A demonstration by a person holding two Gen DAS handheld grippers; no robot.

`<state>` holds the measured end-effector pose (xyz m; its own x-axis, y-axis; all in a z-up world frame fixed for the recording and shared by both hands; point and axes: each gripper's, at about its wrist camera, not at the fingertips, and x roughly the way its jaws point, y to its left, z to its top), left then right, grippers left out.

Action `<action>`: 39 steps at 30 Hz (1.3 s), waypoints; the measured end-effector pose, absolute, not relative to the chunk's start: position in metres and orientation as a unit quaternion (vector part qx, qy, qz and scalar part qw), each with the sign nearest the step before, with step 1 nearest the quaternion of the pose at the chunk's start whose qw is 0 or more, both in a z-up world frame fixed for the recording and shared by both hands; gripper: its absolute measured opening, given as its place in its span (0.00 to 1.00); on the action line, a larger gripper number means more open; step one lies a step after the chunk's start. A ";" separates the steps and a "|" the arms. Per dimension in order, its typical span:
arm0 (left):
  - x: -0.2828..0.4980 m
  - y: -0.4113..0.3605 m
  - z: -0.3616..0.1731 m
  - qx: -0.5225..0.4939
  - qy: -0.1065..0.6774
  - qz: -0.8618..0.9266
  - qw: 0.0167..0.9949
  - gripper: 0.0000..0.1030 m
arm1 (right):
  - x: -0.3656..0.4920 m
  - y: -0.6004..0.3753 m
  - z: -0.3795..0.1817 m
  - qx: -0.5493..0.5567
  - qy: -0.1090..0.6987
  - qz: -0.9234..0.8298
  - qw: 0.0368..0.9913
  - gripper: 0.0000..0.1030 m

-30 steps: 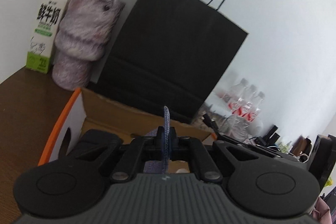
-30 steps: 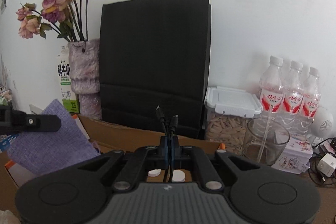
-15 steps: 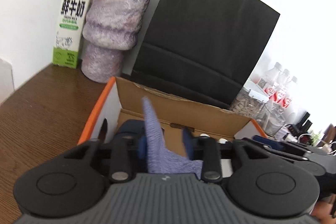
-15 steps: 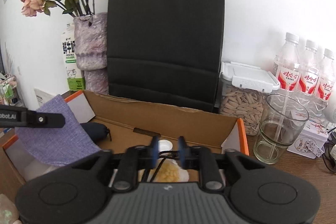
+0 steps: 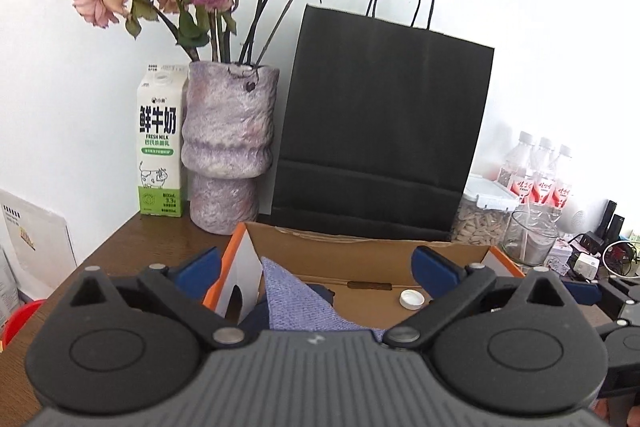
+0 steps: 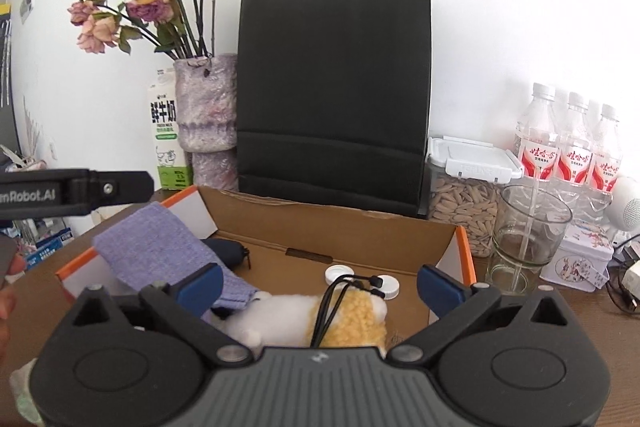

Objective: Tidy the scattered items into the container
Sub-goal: 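Withdraw both tools toward the mesh ball and remaining cable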

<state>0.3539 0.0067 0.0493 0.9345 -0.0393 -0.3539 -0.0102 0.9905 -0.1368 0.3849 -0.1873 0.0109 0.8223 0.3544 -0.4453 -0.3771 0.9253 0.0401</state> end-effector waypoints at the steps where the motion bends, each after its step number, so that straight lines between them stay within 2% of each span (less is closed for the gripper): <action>1: 0.349 0.007 0.050 -0.069 0.177 -0.008 0.982 1.00 | 0.380 -0.190 0.011 -0.018 0.227 0.194 0.954 1.00; 18: 0.242 0.005 0.025 -0.044 0.135 -0.004 0.990 1.00 | 0.270 -0.230 -0.014 -0.006 0.240 0.180 0.954 1.00; 39: 0.148 -0.004 -0.013 -0.005 0.179 0.020 0.984 1.00 | 0.194 -0.205 -0.044 -0.051 0.278 0.178 0.942 1.00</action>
<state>0.1482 -0.0035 -0.0133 0.9354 0.0378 -0.3516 -0.0410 0.9992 -0.0017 0.1943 -0.2046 -0.0440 0.7817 0.3070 -0.5429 -0.3642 0.9313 0.0022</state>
